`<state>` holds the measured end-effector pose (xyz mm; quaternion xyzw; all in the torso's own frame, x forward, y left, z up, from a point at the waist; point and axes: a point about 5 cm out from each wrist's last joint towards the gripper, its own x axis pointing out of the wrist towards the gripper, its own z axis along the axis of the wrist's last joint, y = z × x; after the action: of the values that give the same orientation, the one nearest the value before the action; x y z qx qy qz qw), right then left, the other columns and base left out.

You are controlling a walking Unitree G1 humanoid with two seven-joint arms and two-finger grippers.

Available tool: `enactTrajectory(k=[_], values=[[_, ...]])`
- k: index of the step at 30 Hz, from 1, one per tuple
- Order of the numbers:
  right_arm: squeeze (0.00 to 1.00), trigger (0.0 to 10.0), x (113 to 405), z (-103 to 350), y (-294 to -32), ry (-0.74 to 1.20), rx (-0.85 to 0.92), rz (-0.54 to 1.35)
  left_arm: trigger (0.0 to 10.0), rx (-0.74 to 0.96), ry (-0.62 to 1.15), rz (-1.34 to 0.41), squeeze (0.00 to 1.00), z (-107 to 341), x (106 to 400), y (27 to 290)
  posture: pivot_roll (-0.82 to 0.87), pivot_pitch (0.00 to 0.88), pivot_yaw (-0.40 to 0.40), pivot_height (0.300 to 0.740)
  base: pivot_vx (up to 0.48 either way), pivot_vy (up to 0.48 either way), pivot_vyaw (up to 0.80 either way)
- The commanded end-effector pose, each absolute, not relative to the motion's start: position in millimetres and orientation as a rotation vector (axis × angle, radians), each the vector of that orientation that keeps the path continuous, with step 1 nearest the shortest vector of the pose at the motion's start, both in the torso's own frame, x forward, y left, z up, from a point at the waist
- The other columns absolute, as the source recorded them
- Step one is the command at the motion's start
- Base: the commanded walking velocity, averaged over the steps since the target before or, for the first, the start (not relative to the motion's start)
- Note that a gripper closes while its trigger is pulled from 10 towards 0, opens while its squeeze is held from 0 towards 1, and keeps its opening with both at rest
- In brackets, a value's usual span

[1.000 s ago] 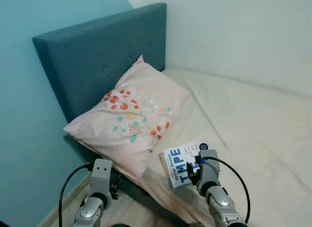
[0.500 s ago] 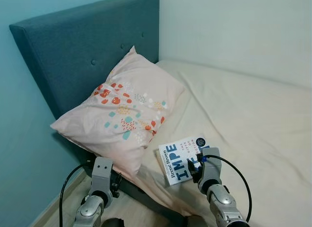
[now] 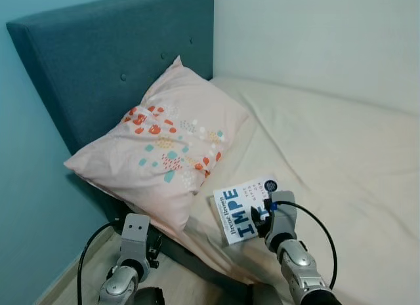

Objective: Clean up the room

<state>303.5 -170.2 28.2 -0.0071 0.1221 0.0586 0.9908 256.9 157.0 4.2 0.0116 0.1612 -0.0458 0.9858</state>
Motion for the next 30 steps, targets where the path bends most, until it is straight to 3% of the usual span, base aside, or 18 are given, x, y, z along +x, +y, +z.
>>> enactTrajectory(k=[1,19,30], values=[[0.00,10.0,306,31,-167,0.234,-0.004,0.121,10.0,0.034,0.327,-0.077,0.00,5,255,164,0.04,0.055,-0.035,0.580,0.000,0.000,0.00],[0.00,10.0,337,57,-190,0.266,-0.090,0.020,10.0,0.049,0.273,-0.155,0.00,17,254,164,0.06,0.094,-0.037,0.580,0.000,0.000,0.00],[0.00,10.0,352,73,-223,0.349,-0.017,-0.142,10.0,0.086,0.150,-0.245,0.00,57,256,170,0.14,0.224,-0.064,0.580,0.000,0.000,0.00]])
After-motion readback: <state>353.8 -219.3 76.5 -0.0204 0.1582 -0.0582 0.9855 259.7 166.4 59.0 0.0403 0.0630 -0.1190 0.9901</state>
